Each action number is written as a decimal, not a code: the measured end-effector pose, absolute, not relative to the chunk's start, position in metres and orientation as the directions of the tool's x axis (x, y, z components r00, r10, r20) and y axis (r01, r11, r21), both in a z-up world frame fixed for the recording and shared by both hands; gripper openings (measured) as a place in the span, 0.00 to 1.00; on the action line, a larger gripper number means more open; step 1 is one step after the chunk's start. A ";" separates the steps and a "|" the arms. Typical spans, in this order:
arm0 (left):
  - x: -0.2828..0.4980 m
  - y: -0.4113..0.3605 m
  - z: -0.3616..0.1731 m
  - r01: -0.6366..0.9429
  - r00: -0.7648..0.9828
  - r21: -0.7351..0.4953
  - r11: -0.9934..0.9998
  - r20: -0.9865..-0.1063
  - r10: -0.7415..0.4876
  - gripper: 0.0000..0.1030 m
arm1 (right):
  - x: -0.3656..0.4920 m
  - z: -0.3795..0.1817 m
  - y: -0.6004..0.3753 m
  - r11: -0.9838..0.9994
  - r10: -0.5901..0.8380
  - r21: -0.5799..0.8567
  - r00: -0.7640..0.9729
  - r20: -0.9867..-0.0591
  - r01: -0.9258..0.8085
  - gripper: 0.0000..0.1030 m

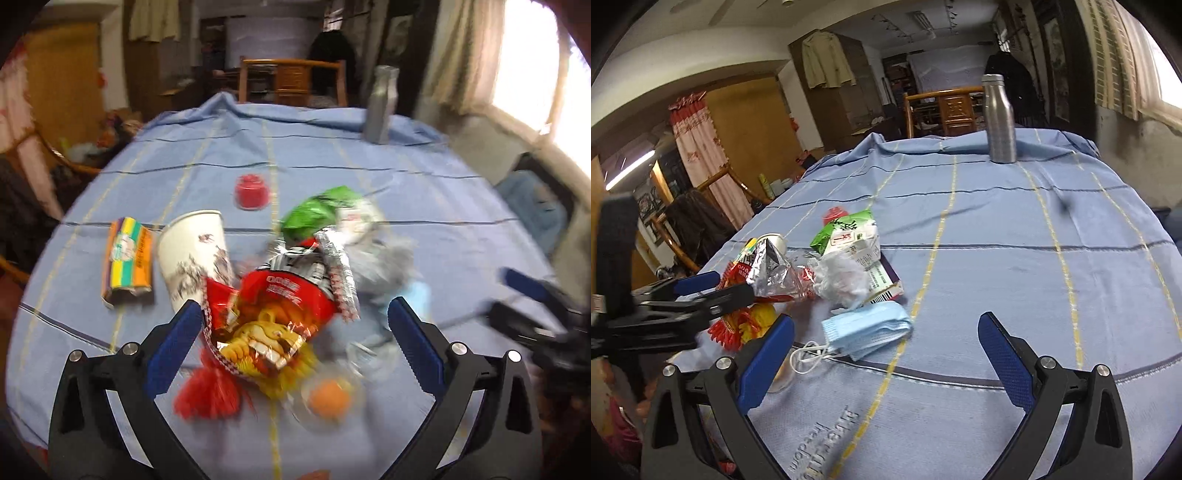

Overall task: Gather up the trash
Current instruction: 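Grasp the red snack bag with the left tool while the right tool approaches the milk carton, then carry the snack bag to the red basket and release it while the right tool grasps the milk carton, then lower the green-and-white milk carton into the red basket and open the right tool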

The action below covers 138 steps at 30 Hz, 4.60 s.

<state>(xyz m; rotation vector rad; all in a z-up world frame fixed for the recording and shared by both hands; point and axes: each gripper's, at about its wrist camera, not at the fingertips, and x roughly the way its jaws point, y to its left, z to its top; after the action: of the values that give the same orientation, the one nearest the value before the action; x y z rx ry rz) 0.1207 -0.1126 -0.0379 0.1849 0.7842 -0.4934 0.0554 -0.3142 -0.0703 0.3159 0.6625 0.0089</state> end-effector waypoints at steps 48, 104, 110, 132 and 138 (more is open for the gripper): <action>0.136 0.070 0.018 0.339 0.696 -0.274 0.900 -0.571 -0.436 0.54 | 0.150 -0.045 -0.287 0.976 0.148 0.219 0.731 -0.666 0.002 0.83; -0.005 0.443 -0.141 -0.651 0.497 -0.194 0.734 -0.840 0.219 0.93 | 0.158 0.034 -0.054 0.869 0.483 0.197 0.690 -0.539 -0.455 0.49; -0.031 0.460 -0.137 -0.693 0.481 -0.160 0.703 -0.829 0.285 0.93 | 0.132 0.028 0.081 0.672 0.675 0.217 0.464 -0.574 -0.708 0.49; -0.031 0.407 -0.087 -0.590 0.563 -0.134 0.796 -0.775 0.286 0.93 | 0.138 0.005 0.119 0.666 0.660 0.153 0.481 -0.578 -0.730 0.72; 0.019 0.283 -0.058 -0.325 0.668 -0.156 0.933 -0.736 0.110 0.93 | 0.131 0.019 -0.028 0.816 0.548 0.143 0.671 -0.500 -0.560 0.81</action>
<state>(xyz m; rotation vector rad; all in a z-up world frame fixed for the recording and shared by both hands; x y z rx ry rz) 0.0193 0.2831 -0.0580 -0.2856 0.8050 0.2489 0.1314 -0.0280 0.0192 -0.0230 0.5556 0.6239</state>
